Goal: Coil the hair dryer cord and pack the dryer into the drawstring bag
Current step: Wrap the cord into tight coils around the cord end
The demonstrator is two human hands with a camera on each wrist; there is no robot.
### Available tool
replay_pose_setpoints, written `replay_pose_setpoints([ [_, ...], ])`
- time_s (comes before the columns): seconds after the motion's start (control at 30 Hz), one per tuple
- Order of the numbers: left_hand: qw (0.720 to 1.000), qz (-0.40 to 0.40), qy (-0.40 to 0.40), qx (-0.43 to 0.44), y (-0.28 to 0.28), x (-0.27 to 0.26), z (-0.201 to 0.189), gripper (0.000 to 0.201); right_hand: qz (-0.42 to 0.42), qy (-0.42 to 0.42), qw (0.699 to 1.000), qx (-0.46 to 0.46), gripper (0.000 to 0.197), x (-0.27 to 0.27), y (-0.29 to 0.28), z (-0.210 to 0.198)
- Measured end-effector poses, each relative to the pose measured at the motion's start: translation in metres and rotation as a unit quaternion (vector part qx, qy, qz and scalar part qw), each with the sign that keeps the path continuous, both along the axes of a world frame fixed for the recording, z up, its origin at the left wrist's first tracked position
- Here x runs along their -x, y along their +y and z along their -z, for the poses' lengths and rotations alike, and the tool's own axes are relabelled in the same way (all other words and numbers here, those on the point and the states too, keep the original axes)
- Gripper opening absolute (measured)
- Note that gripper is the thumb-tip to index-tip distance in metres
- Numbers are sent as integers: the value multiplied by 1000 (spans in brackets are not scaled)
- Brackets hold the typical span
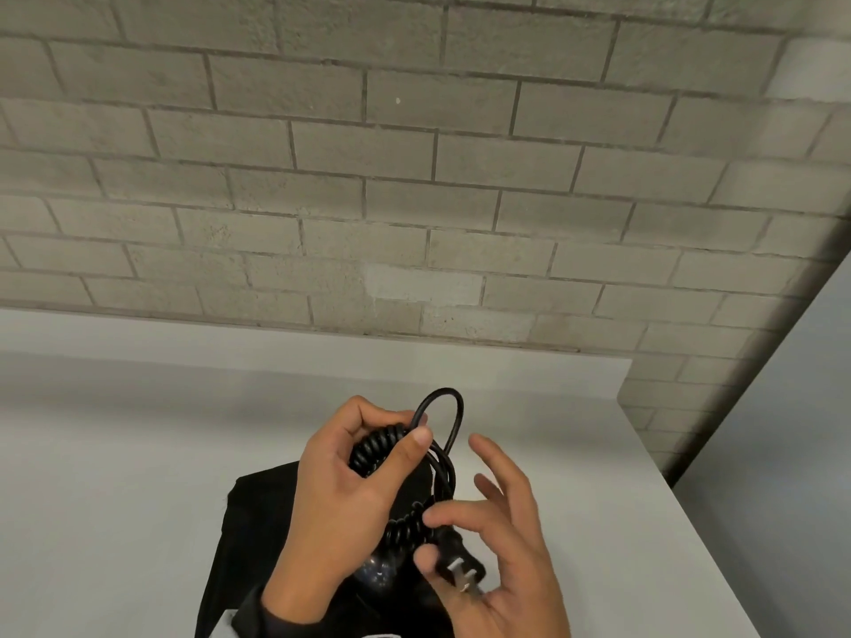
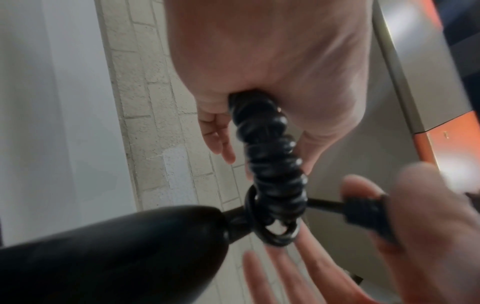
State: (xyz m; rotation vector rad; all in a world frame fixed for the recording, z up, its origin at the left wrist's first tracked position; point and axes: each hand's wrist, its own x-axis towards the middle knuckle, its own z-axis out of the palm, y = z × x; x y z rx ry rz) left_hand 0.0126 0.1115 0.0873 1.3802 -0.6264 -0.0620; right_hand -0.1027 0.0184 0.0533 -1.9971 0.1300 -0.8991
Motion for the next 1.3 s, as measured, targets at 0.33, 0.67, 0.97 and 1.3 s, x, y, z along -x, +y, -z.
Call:
replay_pose_setpoints([
  [0.33,999,48,11,-1,3,7,-4,13,-163,-66,947,-269,42,-2,-20,-35],
  [0.67,998,52,-5,-35,0,7,-3,27,-177,-62,930,-316,51,-3,-40,-57],
  [0.97,996,76,-12,-50,3,10,-13,23,-130,-63,963,-227,40,-3,-60,-103],
  [1.3,990,79,-78,-87,10,6,-13,27,-241,-72,898,-361,26,-8,-70,-116],
])
